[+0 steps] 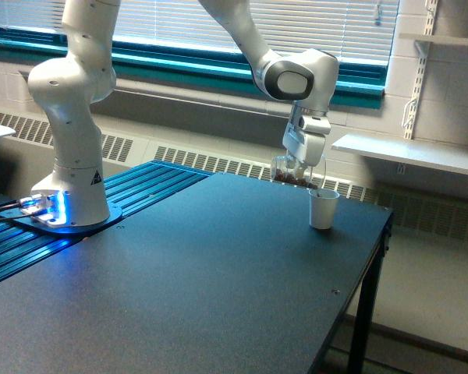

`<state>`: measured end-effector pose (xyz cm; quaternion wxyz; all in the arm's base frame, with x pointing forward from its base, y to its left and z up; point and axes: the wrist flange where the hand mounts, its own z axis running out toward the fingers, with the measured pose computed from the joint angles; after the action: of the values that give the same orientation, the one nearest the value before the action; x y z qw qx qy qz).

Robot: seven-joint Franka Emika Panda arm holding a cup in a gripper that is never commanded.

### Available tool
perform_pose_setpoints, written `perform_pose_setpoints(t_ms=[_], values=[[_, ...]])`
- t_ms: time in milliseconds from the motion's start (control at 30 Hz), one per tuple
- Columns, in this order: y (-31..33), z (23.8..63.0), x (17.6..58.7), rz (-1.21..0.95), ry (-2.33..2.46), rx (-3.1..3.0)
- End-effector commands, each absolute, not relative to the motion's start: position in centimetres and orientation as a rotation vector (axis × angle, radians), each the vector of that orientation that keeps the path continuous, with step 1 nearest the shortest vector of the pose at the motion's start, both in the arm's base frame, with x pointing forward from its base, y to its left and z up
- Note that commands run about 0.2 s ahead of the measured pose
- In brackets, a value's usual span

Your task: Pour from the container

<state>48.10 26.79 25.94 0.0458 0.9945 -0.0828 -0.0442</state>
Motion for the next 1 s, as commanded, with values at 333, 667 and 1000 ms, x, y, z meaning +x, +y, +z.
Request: perform_pose_setpoints(t_ms=[333,667,1000], values=[[26.8,26.5,49.1,-0.162,-0.196,3.031],[26.7,26.4,49.6,-0.170,-0.181,3.015],[26.8,26.2,50.0,-0.193,-0.167,3.006]])
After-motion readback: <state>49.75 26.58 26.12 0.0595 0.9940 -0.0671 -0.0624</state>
